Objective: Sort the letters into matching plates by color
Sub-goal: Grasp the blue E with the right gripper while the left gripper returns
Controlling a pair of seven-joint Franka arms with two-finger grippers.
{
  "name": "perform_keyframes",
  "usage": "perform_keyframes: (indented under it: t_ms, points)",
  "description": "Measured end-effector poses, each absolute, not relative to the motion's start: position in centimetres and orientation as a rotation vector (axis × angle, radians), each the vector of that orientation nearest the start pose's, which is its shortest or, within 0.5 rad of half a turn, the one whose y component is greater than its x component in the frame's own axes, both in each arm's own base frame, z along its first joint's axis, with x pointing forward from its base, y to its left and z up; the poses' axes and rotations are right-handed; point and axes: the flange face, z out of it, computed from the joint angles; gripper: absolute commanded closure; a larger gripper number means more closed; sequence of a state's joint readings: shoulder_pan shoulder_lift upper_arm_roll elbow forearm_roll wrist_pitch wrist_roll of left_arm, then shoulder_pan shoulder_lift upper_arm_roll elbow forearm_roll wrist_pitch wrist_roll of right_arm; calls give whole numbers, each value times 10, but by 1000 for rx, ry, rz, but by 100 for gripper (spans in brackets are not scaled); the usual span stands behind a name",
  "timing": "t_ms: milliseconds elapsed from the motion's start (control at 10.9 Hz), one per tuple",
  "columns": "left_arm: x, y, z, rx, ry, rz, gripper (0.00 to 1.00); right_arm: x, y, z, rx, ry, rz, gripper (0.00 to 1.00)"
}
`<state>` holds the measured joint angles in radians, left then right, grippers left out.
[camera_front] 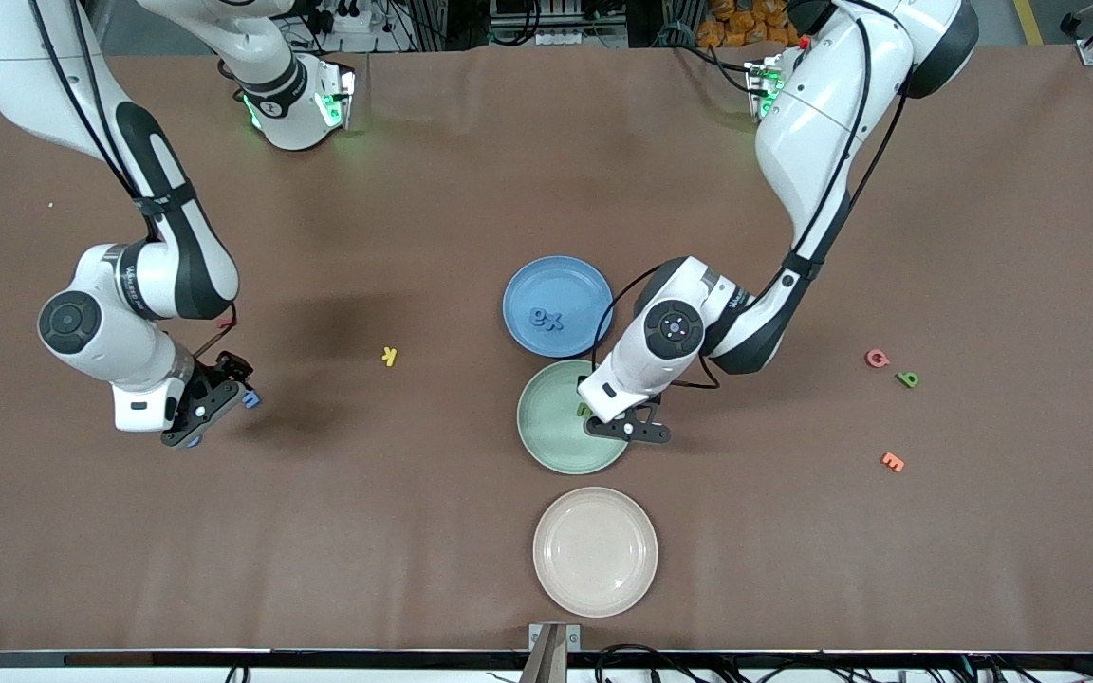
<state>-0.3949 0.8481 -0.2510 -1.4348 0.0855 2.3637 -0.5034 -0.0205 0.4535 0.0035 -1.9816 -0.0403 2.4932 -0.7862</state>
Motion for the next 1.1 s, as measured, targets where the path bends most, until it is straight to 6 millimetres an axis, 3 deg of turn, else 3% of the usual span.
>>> perform_keyframes:
  t_ms: [183, 275, 733, 916, 1100]
  points:
    - [613, -410, 210, -3298, 171, -58, 4, 611, -15, 226, -2936, -1254, -106, 0]
    - [616, -410, 212, -3299, 163, -67, 0, 608, -16, 217, -2939, -1255, -121, 0]
    - [627, -401, 221, -3305, 129, -100, 0, 602, -18, 191, -2933, -1253, -105, 0]
    - [650, -376, 238, -3312, 60, -159, 0, 601, -18, 184, -2934, -1254, -112, 0]
    - [672, -335, 266, -3298, 40, -180, 0, 598, -18, 177, -2935, -1255, -120, 4]
